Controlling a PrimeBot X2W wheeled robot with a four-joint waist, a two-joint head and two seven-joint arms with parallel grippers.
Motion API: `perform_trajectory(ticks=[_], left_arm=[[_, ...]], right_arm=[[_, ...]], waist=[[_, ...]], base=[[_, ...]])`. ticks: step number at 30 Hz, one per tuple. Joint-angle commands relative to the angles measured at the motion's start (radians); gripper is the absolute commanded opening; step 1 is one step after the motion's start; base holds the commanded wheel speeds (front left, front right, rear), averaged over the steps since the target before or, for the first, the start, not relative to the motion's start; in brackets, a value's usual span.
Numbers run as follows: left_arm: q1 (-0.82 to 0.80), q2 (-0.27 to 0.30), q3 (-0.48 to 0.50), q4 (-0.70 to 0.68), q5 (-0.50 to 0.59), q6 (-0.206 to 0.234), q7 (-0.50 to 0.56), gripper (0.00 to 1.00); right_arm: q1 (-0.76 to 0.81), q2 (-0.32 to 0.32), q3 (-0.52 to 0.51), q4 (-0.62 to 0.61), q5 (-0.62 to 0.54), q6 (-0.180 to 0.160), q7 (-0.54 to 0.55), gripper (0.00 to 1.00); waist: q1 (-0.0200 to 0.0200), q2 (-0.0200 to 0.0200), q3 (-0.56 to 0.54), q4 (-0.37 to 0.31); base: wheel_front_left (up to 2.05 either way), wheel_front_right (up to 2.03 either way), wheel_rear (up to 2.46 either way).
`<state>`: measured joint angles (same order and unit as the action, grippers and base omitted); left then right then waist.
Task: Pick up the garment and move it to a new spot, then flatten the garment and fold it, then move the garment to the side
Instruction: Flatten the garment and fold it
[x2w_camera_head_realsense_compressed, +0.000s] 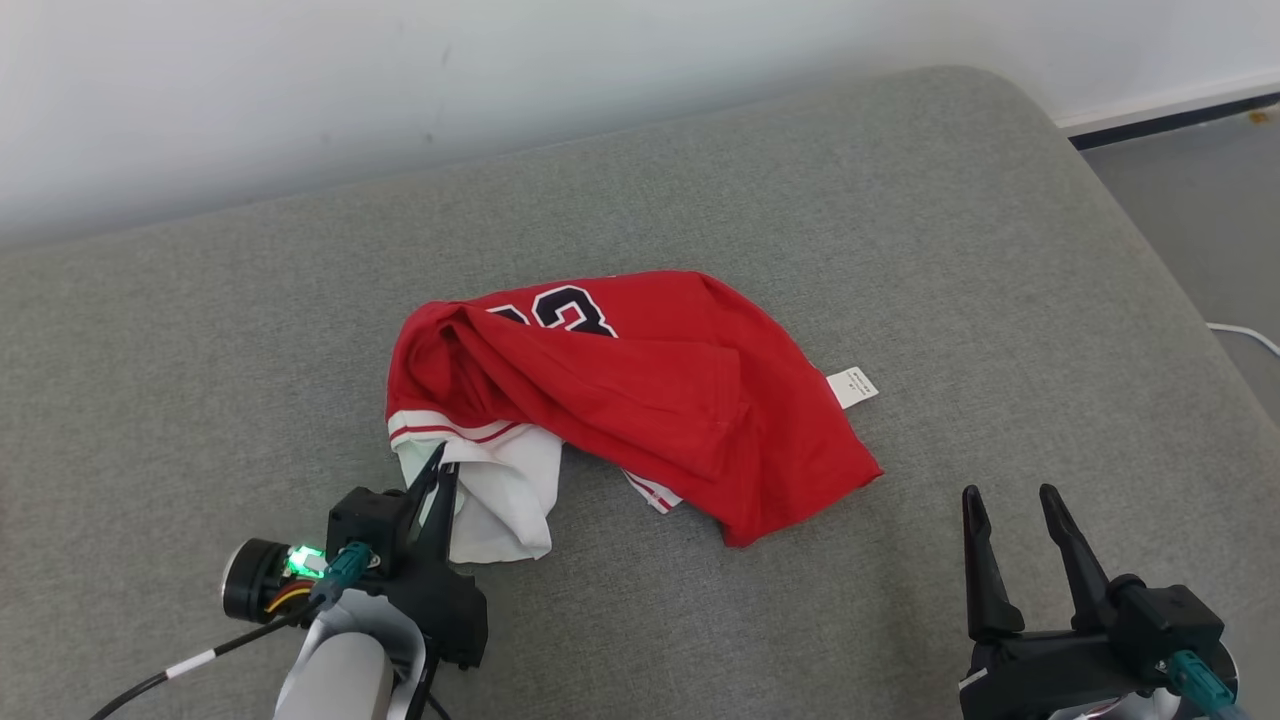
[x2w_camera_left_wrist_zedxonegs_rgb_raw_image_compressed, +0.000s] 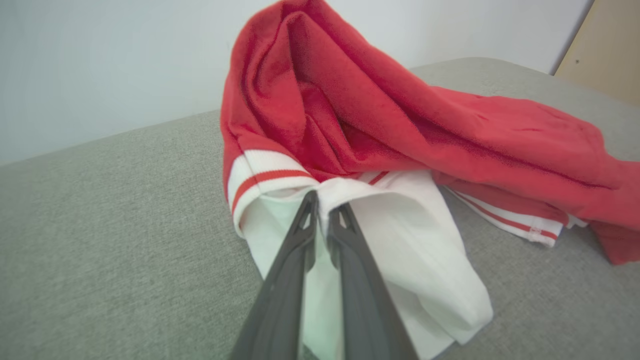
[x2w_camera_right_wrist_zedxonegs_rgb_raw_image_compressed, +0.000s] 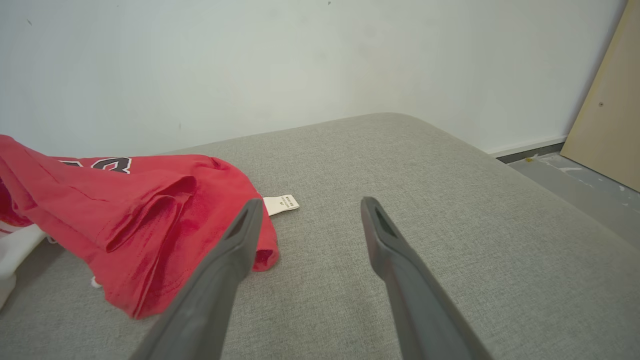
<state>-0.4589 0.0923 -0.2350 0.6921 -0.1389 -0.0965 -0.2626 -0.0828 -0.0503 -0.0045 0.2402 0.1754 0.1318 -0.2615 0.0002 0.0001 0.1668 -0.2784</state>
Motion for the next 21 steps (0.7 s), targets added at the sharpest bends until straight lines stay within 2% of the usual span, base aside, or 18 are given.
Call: perform_trajectory(ticks=[1,6,9,15,21], left_arm=[[-0.007,0.004,0.001,0.0,0.01,0.002,-0.003,0.0],[-0.008,0.003,0.015,-0.065,0.011,0.005,-0.003,0.0],[0.001,0.017,0.025,-0.15,0.016,0.003,-0.003,0.0],[0.048,0.088,0.053,-0.316,0.025,-0.003,-0.003,0.0],[0.181,0.15,0.095,-0.409,-0.004,0.009,0.009,0.0]], right_arm=[[-0.003,0.0,-0.004,0.0,0.0,-0.002,-0.004,1.0],[0.009,0.0,-0.01,-0.005,0.001,-0.002,-0.004,1.0],[0.021,0.0,-0.016,-0.008,0.002,-0.002,-0.003,1.0],[0.041,0.0,-0.017,-0.011,0.01,-0.002,-0.003,1.0],[0.052,0.0,-0.013,-0.008,0.016,-0.002,-0.003,1.0]], waist=[[-0.0002,-0.0001,-0.003,0.005],[-0.0002,-0.0001,-0.022,0.05],[-0.0002,-0.0001,-0.04,0.088],[-0.0002,-0.0001,-0.074,0.163],[-0.0002,-0.0001,-0.091,0.19]], base=[[0.0,0.0,0.0],[0.0,0.0,0.0],[0.0,0.0,0.0],[0.0,0.0,0.0],[0.0,0.0,0.0]])
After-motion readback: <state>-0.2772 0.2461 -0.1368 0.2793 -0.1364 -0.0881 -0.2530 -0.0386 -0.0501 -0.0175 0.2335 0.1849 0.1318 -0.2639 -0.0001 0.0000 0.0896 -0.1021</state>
